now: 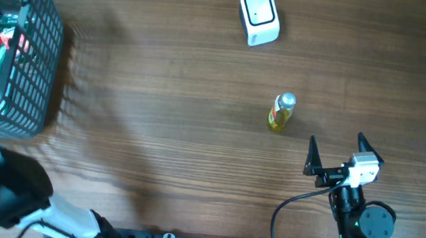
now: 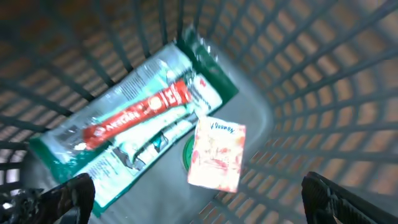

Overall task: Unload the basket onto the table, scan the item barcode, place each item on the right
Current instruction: 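Set the bottle upright on the table and return left gripper to basket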

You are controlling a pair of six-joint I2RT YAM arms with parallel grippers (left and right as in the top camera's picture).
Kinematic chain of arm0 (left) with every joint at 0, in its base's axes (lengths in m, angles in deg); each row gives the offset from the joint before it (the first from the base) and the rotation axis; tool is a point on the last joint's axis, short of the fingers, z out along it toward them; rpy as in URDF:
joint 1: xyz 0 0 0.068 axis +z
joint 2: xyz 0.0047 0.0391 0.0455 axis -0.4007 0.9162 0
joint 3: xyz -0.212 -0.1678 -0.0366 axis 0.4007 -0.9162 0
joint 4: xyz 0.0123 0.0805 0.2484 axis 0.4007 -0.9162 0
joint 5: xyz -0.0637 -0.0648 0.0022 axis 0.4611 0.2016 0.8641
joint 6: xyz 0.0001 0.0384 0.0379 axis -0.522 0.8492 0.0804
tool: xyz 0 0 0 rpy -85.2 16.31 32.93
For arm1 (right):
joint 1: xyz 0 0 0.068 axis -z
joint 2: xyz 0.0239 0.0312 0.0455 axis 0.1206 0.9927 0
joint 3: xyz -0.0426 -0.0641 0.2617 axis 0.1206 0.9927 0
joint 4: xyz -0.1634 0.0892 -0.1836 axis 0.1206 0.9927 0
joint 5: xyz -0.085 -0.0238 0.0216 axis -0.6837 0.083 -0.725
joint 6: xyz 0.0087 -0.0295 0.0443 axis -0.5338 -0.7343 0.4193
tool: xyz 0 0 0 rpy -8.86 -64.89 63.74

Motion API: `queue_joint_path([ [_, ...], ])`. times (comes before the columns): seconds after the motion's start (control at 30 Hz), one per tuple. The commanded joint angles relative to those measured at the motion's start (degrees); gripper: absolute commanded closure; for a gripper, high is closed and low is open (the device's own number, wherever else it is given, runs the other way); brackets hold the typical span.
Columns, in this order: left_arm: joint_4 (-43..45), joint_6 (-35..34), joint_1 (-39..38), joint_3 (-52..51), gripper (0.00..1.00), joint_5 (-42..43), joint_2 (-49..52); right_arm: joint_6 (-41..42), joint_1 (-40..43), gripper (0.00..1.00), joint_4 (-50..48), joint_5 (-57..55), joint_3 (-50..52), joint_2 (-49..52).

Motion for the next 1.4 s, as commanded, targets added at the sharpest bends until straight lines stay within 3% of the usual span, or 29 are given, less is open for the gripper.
queue_joint_path([
  [0.0,0.4,2.3,0.1,0.1,0.00,2.3,4.8,0.8,0.5,0.00,-0.2,-0.6,0.1,-0.5],
  [0.37,4.1,5.6,0.0,0.1,0.00,8.5,15.5,0.8,0.5,0.00,-0.2,-0.6,0.1,-0.5],
  [0.47,4.4,9.6,-0.3,0.1,0.00,9.6,17.2,0.8,0.5,0.00,-0.2,-0.6,0.1,-0.5],
  [0.7,4.0,9.6,-0.5,-0.5,0.00,9.6,19.5,0.8,0.5,0.00,-0.2,-0.6,0.1,-0.5],
  [0.8,4.1,9.6,-0.5,-0.8,0.10,9.6,20.1,0.8,0.5,0.00,-0.2,-0.6,0.1,-0.5],
  [0.87,4.0,9.5,-0.5,-0.8,0.27,9.6,20.6,0.8,0.5,0.00,-0.2,-0.5,0.1,-0.5],
  [1.0,3.8,9.5,-0.5,-1.0,0.30,9.6,22.0,0.8,0.5,0.00,-0.2,-0.5,0.1,-0.5],
  [1.13,4.0,9.5,-0.3,-1.0,0.48,9.6,21.2,0.8,0.5,0.00,-0.2,-0.6,0.1,-0.5],
  [1.37,5.0,9.1,-0.2,-1.0,0.52,9.5,11.0,0.8,0.5,0.00,-0.2,-0.6,0.1,-0.5],
])
